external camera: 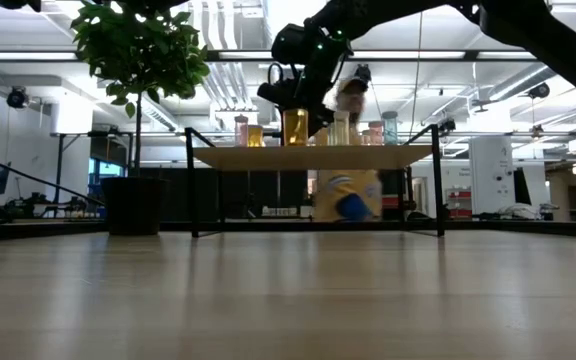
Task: Pick and place medicine bottles onto shelf by color
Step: Put the red pill bottle on the shelf
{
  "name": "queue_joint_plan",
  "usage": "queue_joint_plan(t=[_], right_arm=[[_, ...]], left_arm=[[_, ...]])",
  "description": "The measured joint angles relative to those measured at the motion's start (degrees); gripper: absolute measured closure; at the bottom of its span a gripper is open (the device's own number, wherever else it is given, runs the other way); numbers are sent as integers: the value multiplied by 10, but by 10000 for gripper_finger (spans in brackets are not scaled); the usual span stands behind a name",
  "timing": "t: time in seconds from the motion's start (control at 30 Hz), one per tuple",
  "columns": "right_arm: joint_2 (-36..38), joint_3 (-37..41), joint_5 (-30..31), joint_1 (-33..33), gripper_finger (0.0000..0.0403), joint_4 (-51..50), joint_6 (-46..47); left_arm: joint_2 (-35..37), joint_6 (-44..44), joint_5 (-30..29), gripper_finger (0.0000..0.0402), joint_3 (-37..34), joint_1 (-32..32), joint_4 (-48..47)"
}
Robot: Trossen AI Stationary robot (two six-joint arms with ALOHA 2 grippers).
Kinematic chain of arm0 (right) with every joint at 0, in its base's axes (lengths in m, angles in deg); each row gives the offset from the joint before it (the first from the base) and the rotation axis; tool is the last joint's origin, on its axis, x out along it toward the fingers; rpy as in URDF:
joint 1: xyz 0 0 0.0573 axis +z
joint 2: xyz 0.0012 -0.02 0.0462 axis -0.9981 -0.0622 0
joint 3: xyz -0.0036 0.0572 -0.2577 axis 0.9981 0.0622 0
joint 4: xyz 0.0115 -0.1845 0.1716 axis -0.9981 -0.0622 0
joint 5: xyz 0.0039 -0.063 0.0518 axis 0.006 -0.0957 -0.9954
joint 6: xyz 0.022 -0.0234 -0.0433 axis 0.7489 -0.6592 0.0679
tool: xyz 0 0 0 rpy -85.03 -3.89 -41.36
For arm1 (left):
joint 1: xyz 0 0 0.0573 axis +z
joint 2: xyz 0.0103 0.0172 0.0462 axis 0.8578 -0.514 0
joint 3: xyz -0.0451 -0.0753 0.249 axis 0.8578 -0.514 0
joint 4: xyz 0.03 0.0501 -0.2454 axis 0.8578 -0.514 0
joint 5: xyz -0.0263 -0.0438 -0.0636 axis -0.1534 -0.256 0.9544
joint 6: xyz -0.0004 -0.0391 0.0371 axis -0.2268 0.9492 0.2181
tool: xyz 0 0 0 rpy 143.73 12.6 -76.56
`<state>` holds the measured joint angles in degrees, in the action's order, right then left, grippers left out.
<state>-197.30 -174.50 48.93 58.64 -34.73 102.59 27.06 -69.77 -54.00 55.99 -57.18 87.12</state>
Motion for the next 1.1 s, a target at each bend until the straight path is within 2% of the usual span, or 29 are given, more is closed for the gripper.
queue_joint_plan(t=[0.47, 0.87, 1.1], right_arm=[[-3, 0, 0, 0, 259, 10, -19], [-3, 0, 1, 0, 278, 7, -46], [-3, -2, 26, -6, 280, 14, -61]], left_arm=[[-1, 0, 0, 240, 0, 0, -5], [-6, 1, 0, 240, 0, 0, 1], [-6, 30, 0, 240, 0, 0, -2]])
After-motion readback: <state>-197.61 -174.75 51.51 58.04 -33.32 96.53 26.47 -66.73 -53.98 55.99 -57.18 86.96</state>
